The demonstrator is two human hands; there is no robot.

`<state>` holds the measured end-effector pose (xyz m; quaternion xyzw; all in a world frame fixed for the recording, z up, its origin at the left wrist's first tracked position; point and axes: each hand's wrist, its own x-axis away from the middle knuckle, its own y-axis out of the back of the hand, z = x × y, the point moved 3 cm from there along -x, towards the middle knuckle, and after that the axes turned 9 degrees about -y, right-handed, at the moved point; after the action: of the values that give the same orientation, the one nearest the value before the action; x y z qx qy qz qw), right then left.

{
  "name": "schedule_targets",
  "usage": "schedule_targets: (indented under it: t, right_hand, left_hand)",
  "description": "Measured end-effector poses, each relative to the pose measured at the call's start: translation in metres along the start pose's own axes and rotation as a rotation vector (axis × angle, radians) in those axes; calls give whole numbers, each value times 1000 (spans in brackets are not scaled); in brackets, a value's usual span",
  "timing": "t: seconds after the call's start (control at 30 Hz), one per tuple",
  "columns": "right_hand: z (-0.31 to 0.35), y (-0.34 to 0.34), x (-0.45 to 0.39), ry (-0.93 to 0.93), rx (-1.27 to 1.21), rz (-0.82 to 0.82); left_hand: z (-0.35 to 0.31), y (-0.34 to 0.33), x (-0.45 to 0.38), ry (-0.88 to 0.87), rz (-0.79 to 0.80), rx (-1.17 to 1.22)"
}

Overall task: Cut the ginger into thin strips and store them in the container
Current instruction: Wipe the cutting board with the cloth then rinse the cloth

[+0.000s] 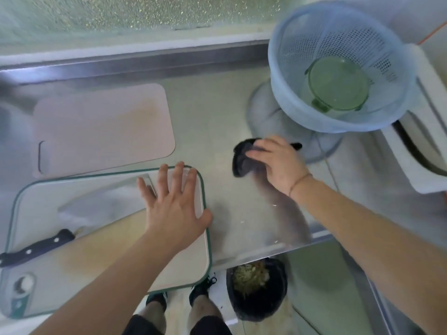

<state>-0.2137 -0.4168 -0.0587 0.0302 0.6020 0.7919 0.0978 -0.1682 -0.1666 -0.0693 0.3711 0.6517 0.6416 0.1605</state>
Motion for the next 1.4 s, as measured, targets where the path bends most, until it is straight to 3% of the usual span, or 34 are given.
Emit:
schedule_targets:
  t: [0.1,0.17,0.27,0.33,0.43,0.53,0.73,0.8,0.87,0.97,1.03,1.13,1.23,1.4]
  right_hand:
    - [21,13,109,32,-25,89]
    - [23,16,134,20,-39,136]
    - [-4,37,116,-224,-188,-38]
    - [-39,53,102,-406,-116,-176]
    - [-86,49,101,-648,53,-128]
    - [-70,29,115,-743,90,-115]
    - [16,7,148,-529,-39,-53]
    - [5,20,142,-600,-117,-52]
    - [-11,39,131,-701,-131,-174]
    - [-20,48,108,-799,-98,-244]
    - [1,37,90,-690,-92,-187]
    - [57,20,80,-324,-114,-182]
    - [92,23,117,-239,-118,-303]
    - [119,23,243,-355,-258,-530]
  left_hand:
    - [-7,2,-1,17,-7,72]
    - [-14,0,-1,29,-5,97]
    - [-22,0,-2,28,-31,110]
    - [-25,0,0,9,-32,106]
    - [-29,0,7,-32,-44,102]
    - [-32,-3,14,-57,-58,116]
    - [-31,-3,20,-87,-37,153]
    - [-30,0,28,-110,-59,181]
    - [-27,0,41,-137,-116,227]
    - [-14,-4,75,-182,-298,331]
    - [-6,-9,102,-256,-419,390]
    - [-4,-18,131,-406,-544,489]
    - [-15,-30,149,-543,-610,579]
    - [-50,-60,181,-682,-583,734]
